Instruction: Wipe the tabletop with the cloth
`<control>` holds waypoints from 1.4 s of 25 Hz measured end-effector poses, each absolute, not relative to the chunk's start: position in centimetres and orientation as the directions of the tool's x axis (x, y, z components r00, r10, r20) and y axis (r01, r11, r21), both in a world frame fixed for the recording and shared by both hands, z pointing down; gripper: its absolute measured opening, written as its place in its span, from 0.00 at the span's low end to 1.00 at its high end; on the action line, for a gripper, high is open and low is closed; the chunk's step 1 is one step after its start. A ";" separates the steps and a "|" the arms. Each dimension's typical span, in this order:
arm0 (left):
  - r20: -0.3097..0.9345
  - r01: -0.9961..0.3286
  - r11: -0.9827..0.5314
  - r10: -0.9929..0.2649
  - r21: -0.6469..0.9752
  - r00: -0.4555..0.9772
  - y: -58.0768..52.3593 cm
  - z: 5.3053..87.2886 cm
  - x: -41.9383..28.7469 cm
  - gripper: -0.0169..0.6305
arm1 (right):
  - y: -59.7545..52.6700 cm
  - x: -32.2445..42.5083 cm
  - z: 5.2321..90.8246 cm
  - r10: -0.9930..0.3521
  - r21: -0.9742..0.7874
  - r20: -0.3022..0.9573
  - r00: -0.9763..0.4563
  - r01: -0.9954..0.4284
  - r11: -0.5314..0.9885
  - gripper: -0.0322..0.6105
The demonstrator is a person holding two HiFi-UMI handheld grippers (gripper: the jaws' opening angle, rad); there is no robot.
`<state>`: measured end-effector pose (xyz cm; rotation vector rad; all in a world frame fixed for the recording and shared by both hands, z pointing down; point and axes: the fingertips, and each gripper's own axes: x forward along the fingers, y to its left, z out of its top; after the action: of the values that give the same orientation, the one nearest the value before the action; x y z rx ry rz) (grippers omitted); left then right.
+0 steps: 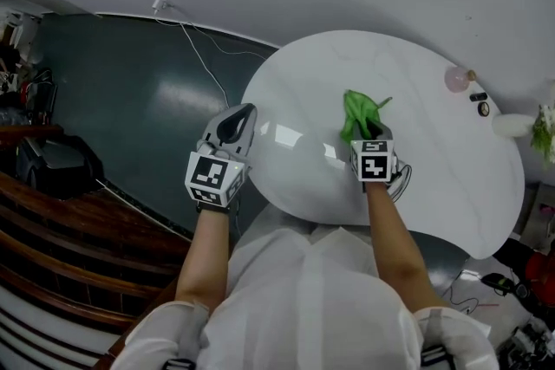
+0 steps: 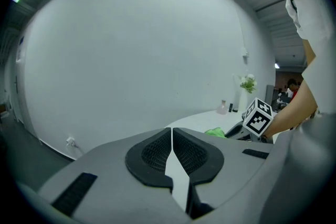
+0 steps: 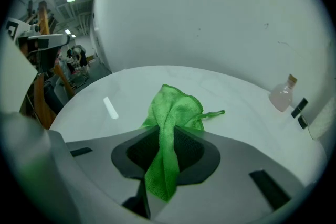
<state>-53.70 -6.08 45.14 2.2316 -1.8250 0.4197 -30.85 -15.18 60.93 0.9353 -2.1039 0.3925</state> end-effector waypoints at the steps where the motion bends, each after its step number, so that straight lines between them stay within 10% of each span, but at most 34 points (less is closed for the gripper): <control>1: 0.361 -0.983 -0.185 -0.917 -0.004 0.171 -5.5 45.2 -54.3 0.06 | -14.8 -32.4 60.9 -0.475 0.028 0.763 -0.438 -0.712 0.701 0.17; 25: 0.382 -0.984 -0.178 -0.909 -0.003 0.164 -2.6 46.4 -55.7 0.06 | 2.4 -50.6 60.6 -0.083 0.067 0.736 -0.671 -0.050 0.996 0.17; 35: 0.396 -0.955 -0.296 -0.877 0.004 0.273 -4.8 46.3 -47.5 0.06 | 0.5 -40.7 60.7 -0.170 0.033 0.719 -0.674 -0.211 0.977 0.17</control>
<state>-47.46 -4.81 46.27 2.3023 -1.6961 0.4717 -40.68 0.51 60.65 0.2640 -2.3236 0.0668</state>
